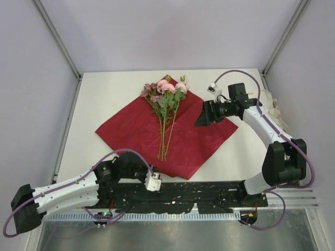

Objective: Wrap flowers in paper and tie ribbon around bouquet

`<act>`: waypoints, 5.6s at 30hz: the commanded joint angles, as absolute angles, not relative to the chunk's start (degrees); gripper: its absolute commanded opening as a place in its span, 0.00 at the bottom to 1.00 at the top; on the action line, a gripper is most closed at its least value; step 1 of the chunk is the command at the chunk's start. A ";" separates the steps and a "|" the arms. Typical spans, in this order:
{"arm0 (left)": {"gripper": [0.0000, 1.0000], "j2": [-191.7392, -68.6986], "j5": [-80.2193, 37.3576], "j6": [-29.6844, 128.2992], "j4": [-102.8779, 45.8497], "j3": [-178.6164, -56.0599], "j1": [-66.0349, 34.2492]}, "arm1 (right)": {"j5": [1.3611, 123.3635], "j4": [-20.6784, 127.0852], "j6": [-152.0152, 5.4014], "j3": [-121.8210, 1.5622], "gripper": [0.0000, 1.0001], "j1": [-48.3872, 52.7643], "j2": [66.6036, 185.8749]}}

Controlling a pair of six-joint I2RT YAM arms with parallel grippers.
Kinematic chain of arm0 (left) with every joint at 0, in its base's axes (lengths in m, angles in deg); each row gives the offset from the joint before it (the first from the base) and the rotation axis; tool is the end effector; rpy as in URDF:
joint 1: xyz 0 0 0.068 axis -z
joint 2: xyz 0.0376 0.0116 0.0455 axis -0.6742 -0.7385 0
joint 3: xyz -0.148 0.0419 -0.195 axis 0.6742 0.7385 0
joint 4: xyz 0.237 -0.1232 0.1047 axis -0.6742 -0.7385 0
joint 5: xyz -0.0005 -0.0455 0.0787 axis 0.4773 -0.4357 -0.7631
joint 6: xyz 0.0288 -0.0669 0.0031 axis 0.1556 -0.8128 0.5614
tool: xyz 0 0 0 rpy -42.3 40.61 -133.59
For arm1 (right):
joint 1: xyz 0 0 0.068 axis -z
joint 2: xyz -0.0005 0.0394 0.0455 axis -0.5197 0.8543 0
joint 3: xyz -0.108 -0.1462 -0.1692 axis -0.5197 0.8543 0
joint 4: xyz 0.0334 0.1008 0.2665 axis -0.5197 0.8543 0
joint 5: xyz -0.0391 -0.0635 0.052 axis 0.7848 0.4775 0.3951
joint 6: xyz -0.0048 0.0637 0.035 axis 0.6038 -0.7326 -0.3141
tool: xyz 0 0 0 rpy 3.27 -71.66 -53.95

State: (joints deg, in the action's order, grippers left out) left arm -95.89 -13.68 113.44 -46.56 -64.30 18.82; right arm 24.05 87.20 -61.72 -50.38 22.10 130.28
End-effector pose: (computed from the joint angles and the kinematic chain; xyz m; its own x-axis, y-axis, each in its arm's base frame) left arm 0.0908 -0.2001 0.1431 0.5722 0.5432 -0.6144 0.8108 -0.2620 0.5234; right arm 0.3334 0.0982 0.2246 -0.7500 -0.1802 -0.6364 -0.5945 0.6054 0.5292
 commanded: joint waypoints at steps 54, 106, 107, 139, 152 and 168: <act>0.94 -128.91 7.40 57.58 -56.03 -92.48 -28.06 | 25.88 69.48 -66.76 -53.75 0.06 6.18 151.59; 0.38 -125.45 17.59 23.39 -29.15 -73.03 -26.49 | 34.58 72.56 -62.62 -57.00 0.06 2.75 155.55; 0.37 -128.96 18.72 21.44 -26.86 -72.68 -26.22 | 34.84 72.65 -62.54 -57.09 0.06 2.75 155.64; 0.13 -150.08 10.39 20.10 -30.17 -75.84 -28.50 | 34.14 72.72 -63.50 -57.61 0.28 2.84 154.06; 0.08 -150.52 9.33 22.39 -33.52 -76.46 -28.59 | 16.67 79.17 -76.67 -51.76 0.96 5.57 136.48; 0.06 -151.49 9.24 24.50 -33.96 -78.04 -28.68 | 22.01 50.32 -97.96 -37.23 0.95 -3.76 147.63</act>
State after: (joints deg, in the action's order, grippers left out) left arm -149.84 16.04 21.01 -31.42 -77.79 -28.22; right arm 20.33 56.16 -96.18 -36.90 -4.52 145.56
